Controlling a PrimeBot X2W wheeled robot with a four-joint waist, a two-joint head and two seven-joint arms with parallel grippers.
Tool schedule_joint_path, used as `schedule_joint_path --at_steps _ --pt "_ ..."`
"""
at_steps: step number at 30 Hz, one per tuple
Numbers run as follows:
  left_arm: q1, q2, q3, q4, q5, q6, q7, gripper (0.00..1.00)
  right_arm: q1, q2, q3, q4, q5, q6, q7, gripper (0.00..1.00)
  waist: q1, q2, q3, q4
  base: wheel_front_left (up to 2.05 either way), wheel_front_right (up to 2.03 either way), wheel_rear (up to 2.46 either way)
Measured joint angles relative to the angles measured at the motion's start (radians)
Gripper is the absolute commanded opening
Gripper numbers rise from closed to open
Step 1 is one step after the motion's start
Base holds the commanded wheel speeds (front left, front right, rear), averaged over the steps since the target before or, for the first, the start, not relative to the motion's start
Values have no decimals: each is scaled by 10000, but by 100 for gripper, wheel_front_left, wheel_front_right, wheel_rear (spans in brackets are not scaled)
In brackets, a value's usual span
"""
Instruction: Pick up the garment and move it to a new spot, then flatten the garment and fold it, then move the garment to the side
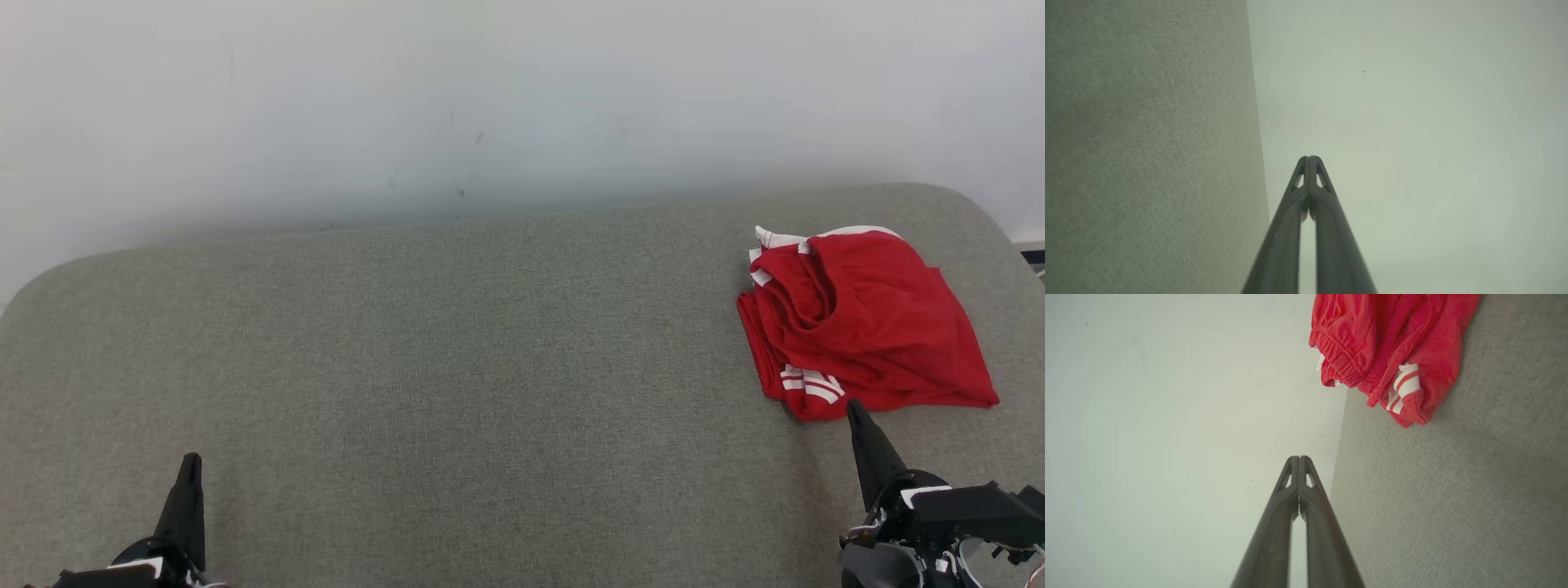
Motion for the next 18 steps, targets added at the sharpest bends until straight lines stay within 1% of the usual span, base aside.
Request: schedule_joint_path --at_steps 18 --pt "0 0 -2 -2 0 0 0 0 0 0 0 -4 0 0 -2 0 0 0 0 0 0 0 0"
